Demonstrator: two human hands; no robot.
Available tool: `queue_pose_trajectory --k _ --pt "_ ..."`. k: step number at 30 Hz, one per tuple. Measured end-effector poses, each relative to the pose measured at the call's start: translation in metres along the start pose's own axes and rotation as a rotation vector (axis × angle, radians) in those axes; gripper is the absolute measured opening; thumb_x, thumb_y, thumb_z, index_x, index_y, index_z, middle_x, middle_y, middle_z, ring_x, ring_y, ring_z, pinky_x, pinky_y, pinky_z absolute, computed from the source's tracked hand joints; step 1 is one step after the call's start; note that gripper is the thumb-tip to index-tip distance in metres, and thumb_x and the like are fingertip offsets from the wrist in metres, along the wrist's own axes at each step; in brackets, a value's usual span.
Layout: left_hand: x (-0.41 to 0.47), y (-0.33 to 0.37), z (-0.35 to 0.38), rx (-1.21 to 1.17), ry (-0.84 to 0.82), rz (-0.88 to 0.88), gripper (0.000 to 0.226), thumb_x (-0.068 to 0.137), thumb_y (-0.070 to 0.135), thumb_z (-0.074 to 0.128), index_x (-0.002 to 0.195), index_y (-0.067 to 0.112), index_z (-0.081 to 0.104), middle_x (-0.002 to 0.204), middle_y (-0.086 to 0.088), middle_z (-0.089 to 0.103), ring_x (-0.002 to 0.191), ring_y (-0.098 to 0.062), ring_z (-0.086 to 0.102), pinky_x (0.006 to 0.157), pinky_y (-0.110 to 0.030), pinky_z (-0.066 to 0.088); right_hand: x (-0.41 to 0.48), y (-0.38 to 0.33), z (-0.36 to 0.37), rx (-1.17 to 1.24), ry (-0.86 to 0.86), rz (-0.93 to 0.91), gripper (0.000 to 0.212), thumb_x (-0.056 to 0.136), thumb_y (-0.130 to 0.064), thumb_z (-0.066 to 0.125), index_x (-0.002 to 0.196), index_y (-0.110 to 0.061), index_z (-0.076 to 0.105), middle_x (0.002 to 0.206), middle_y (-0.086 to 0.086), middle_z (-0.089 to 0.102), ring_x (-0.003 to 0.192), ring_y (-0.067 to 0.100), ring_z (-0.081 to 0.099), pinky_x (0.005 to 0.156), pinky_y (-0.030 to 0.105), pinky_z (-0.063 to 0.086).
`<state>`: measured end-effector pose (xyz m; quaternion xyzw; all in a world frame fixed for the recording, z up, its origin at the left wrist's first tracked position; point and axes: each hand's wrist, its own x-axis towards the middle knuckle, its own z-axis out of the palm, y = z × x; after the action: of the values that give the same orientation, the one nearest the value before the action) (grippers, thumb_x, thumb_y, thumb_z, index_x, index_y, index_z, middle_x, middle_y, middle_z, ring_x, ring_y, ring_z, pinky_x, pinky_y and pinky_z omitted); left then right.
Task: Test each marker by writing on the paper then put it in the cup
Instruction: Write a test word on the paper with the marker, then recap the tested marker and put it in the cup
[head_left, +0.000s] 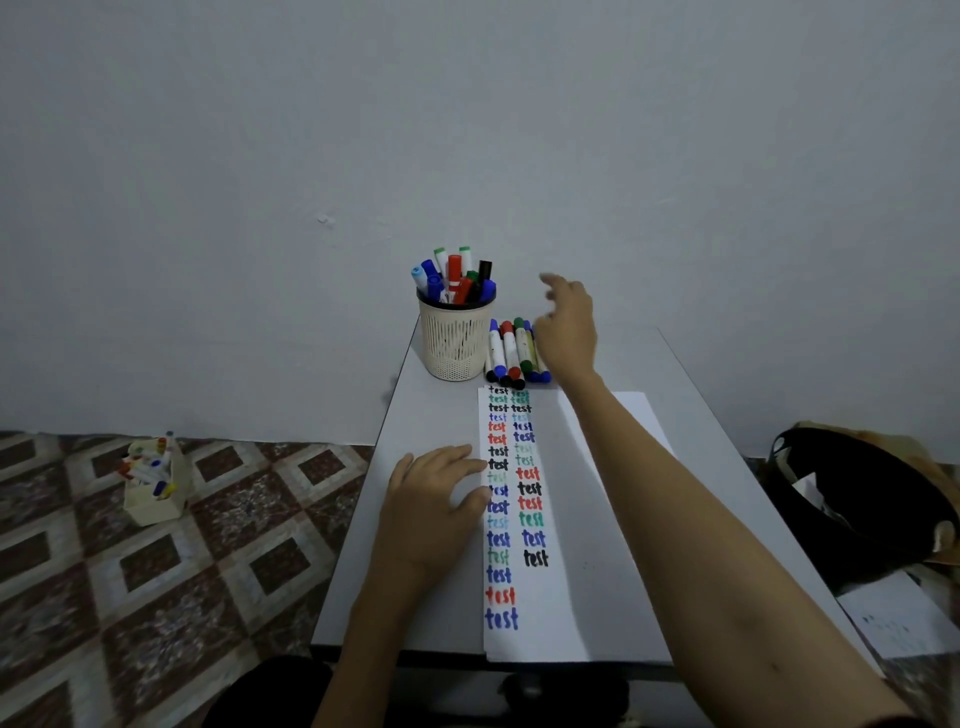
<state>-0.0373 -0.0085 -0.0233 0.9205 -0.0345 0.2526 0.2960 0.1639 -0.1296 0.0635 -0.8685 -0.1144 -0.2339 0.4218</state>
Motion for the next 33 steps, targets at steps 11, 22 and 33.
queue_pose_trajectory --k 11,22,33 --pt "0.001 0.000 -0.001 -0.018 -0.020 -0.010 0.054 0.077 0.050 0.037 0.110 0.018 0.066 0.124 0.001 0.060 0.116 -0.014 0.053 0.108 -0.047 0.028 -0.027 0.073 -0.008 -0.285 -0.216 0.022 0.025 0.088 -0.013 0.060 0.111 -0.010 0.067 0.101 0.014 0.066 0.093 0.028 0.058 0.075 0.035 0.050" --pt "-0.002 -0.002 0.002 -0.014 0.015 0.013 0.044 0.078 0.043 0.045 0.104 0.015 0.068 0.117 -0.001 0.064 0.108 -0.016 0.058 0.101 -0.051 0.037 -0.043 0.042 -0.042 0.534 0.455 0.243 0.023 0.090 -0.007 0.061 0.112 -0.006 0.064 0.104 0.010 0.064 0.088 0.018 0.064 0.075 0.028 0.058" --pt "-0.004 0.017 -0.011 -0.225 0.002 -0.022 0.061 0.078 0.061 0.045 0.126 0.024 0.052 0.118 0.022 0.049 0.106 0.015 0.039 0.098 -0.020 0.030 -0.135 -0.001 -0.080 0.945 -0.084 0.325 0.025 0.098 -0.021 0.050 0.110 0.001 0.056 0.090 0.016 0.063 0.063 0.019 0.064 0.053 0.025 0.055"
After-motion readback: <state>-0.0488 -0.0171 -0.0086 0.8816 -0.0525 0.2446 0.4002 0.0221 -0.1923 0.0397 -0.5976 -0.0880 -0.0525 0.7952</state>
